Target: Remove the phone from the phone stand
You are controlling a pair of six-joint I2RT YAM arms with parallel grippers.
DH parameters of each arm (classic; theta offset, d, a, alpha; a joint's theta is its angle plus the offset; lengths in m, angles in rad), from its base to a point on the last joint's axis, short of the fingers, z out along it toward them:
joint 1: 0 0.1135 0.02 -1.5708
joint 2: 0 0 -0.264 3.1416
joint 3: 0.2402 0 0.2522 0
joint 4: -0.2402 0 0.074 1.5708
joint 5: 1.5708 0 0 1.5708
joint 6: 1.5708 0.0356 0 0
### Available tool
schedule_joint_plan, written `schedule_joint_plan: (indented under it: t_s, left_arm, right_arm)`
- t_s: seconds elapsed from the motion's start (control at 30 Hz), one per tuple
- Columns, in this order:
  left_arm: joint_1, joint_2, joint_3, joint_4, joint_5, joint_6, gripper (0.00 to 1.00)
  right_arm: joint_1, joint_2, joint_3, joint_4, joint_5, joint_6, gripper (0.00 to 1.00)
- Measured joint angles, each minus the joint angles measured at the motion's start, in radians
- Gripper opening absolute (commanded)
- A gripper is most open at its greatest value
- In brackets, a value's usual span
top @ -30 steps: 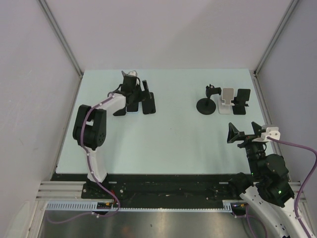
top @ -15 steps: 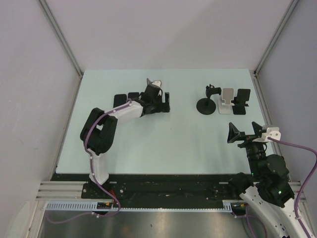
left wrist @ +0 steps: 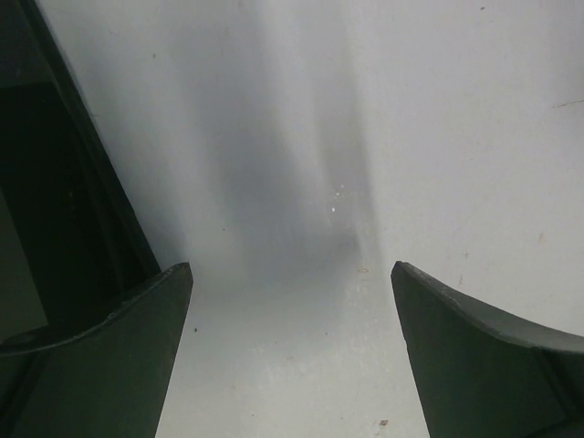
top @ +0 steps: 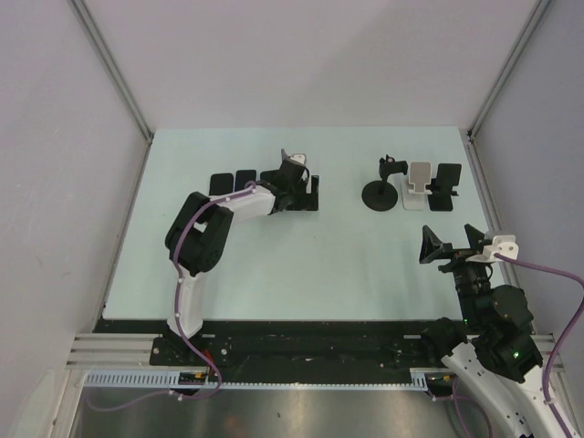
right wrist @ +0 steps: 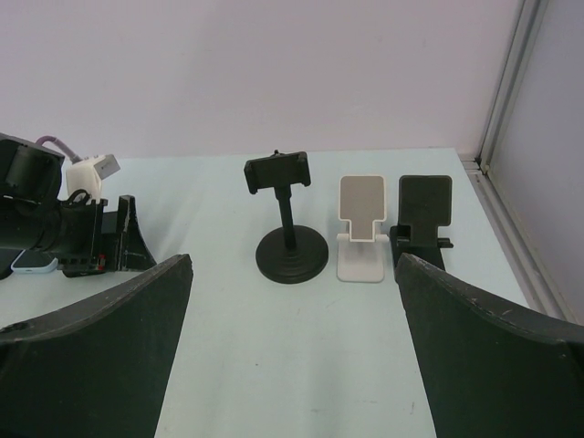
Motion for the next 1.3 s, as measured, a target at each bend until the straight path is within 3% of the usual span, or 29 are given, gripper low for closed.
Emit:
schedule_joint_plan:
  t_s: [1.0,1.17,1.3]
  left_arm:
    - [0.030,-0.007,0.000,-0.021,-0.053,-0.004,0.97]
    - [0.032,-0.112,-0.035,-0.036,-0.042,-0.010,0.99]
    - [0.040,-0.300,-0.106,-0.033,-0.044,-0.011,1.00]
  right_arm:
    - [-0.005,-0.001,0.000,0.000,0.000,0.000,1.00]
    - [-0.006,-0.008,0.000,0.000,0.000,0.000,1.00]
    - [-0.006,-0.022,0.000,-0.001,0.006,0.000,1.00]
